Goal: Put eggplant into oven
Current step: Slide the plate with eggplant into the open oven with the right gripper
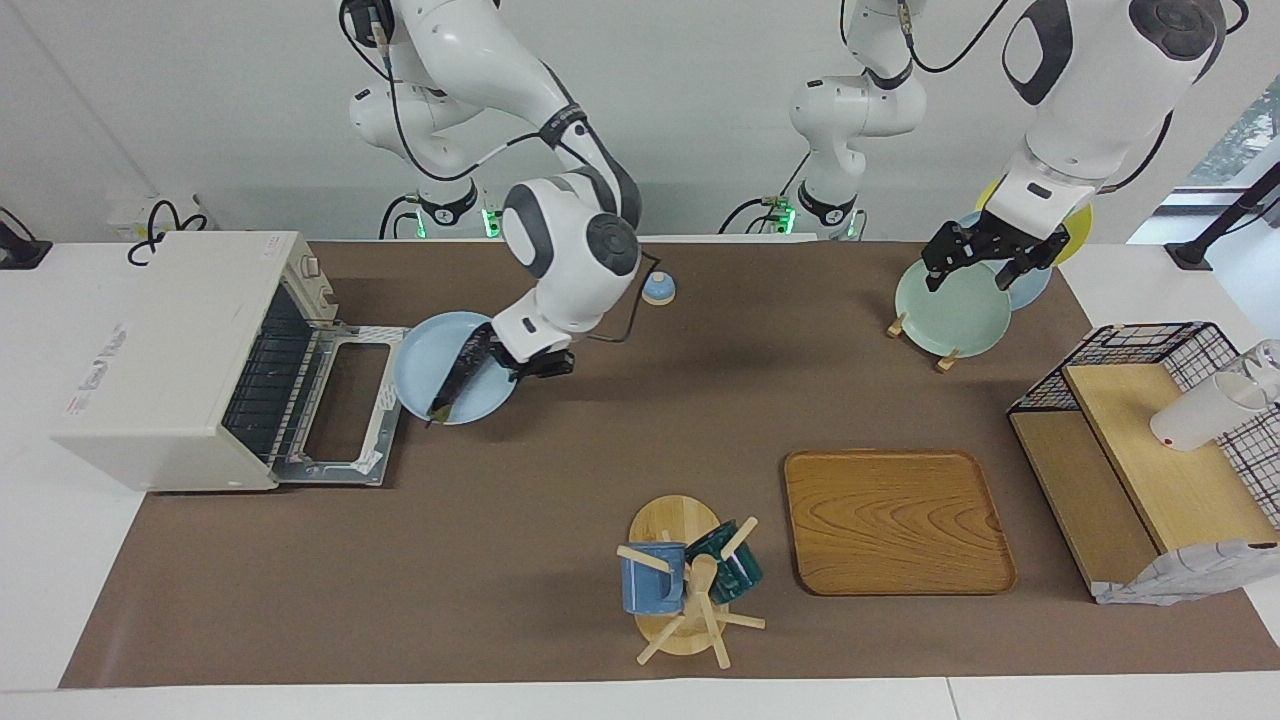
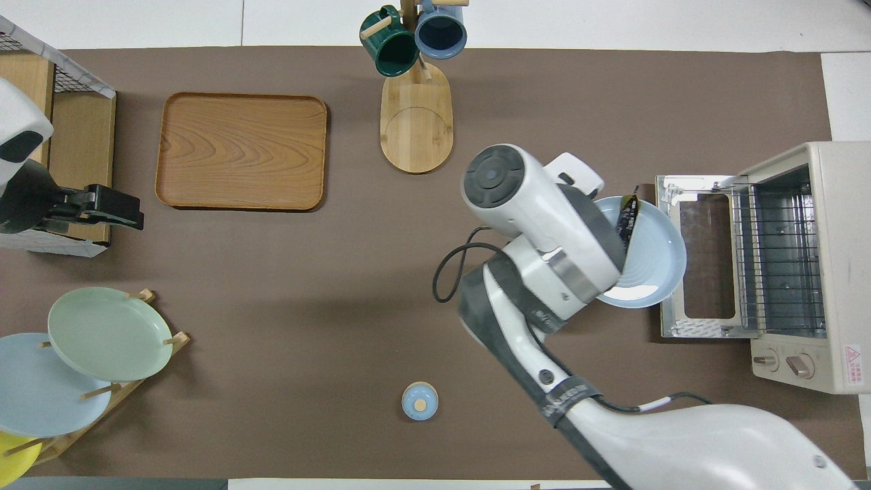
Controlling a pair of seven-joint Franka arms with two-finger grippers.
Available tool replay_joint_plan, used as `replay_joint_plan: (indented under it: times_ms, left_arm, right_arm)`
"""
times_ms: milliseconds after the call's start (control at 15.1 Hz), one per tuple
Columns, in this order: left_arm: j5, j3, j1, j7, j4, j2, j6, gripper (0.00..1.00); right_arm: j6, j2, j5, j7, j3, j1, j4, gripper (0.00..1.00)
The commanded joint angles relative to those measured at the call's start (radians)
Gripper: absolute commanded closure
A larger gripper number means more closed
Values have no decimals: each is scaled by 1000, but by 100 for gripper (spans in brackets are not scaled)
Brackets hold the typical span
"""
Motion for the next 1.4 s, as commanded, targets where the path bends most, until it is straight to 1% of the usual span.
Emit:
replay_joint_plan:
  times_ms: [0, 133, 266, 465, 598, 731, 797, 997, 1329]
  left_arm:
    - [17, 0, -5, 1, -3, -7, -12, 0]
    - [17, 0, -2, 3, -3, -7, -12, 0]
    - [17, 0, 3, -5, -5, -7, -8, 0]
    - [17, 0, 3, -4, -5, -7, -8, 0]
    - [17, 0, 3, -4, -5, -7, -6, 0]
    - [17, 0, 6, -4, -5, -7, -6, 0]
    - [17, 1, 8, -5, -5, -7, -6, 0]
    - [17, 1, 9, -5, -5, -7, -6, 0]
    - [17, 1, 9, -5, -5, -7, -6, 0]
  right_arm:
    - [59, -140, -15, -122, 14, -115, -145, 100]
    - [62, -171, -42, -164, 15, -165, -177, 100]
    - [66, -183, -50, -223, 15, -221, -191, 100]
    - [109, -182, -66, -306, 15, -294, -197, 100]
    - [167, -188, -66, -345, 15, -336, -245, 100]
    - [244, -208, -67, -354, 15, -365, -315, 100]
    - [261, -212, -67, -387, 15, -382, -337, 100]
    - [275, -217, -67, -469, 17, -420, -348, 100]
    - [290, -217, -50, -526, 18, -486, -357, 100]
